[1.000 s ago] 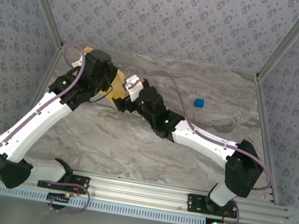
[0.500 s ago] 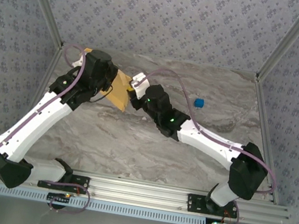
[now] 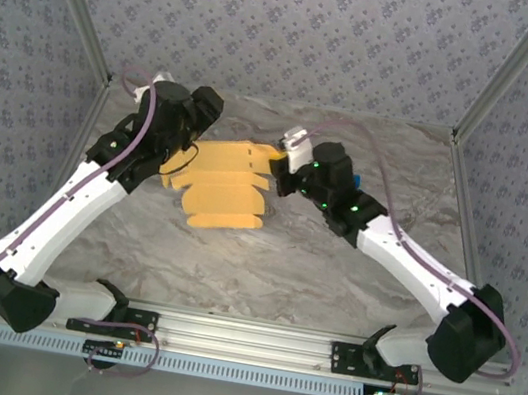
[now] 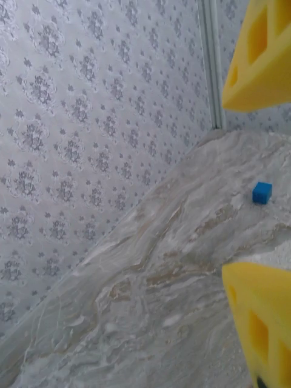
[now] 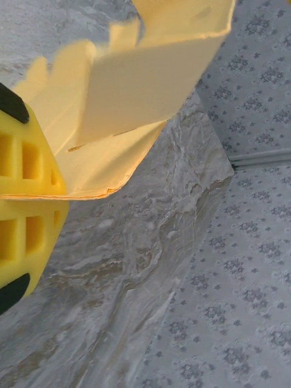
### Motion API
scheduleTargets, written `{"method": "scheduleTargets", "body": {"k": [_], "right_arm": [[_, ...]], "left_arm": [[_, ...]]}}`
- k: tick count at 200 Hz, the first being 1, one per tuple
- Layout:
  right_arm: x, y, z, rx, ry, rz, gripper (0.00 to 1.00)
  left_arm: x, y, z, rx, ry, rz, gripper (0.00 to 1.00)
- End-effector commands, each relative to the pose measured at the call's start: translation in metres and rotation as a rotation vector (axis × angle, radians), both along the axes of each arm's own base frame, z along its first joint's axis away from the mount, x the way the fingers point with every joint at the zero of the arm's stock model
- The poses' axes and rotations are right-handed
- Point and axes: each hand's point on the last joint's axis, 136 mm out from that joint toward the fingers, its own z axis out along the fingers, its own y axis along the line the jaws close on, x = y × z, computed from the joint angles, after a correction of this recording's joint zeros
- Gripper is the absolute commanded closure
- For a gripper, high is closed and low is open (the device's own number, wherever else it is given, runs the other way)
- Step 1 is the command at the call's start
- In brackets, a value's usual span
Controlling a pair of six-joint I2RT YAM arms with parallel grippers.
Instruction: Fold the paper box
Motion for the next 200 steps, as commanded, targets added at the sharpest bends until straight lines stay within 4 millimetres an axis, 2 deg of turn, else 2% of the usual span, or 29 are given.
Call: {"method": "scheduleTargets", "body": {"k": [1,22,44,64,88,111,142,176,200], "right_arm": [[-0.017,-0.025,0.013,0.093,0.104,0.043,1.0],[-0.014,-0.058,0.02,0.154,0.162,-0.016,1.0],[-0.012,-0.09,0.027,0.221,0.237,-0.097,1.0],[-0.01,-0.114,0.024,0.232,0.316,-0.186,1.0],[-0.008,-0.133,0.02,0.24,0.384,-0.266,1.0],[-0.007,-0.14,0.015,0.252,0.424,-0.302,1.0],[-0.005,-0.139,0.013,0.272,0.45,-0.305,1.0],[-0.007,-0.135,0.016,0.286,0.449,-0.276,1.0],[-0.009,-0.133,0.017,0.276,0.439,-0.249,1.0]], "left_arm": [[-0.011,-0.004,0.031,0.157,-0.197,-0.18,0.22],[-0.031,-0.006,0.034,0.267,-0.311,-0.343,0.16],[-0.051,0.0,0.027,0.366,-0.337,-0.421,0.13],[-0.065,0.004,0.016,0.461,-0.339,-0.476,0.12],[-0.081,-0.008,0.005,0.488,-0.376,-0.595,0.12],[-0.094,-0.029,0.004,0.431,-0.468,-0.711,0.12],[-0.089,-0.046,-0.012,0.513,-0.485,-0.757,0.11],[-0.056,-0.041,-0.03,0.639,-0.427,-0.677,0.1],[-0.036,-0.044,-0.041,0.651,-0.392,-0.686,0.1]]}}
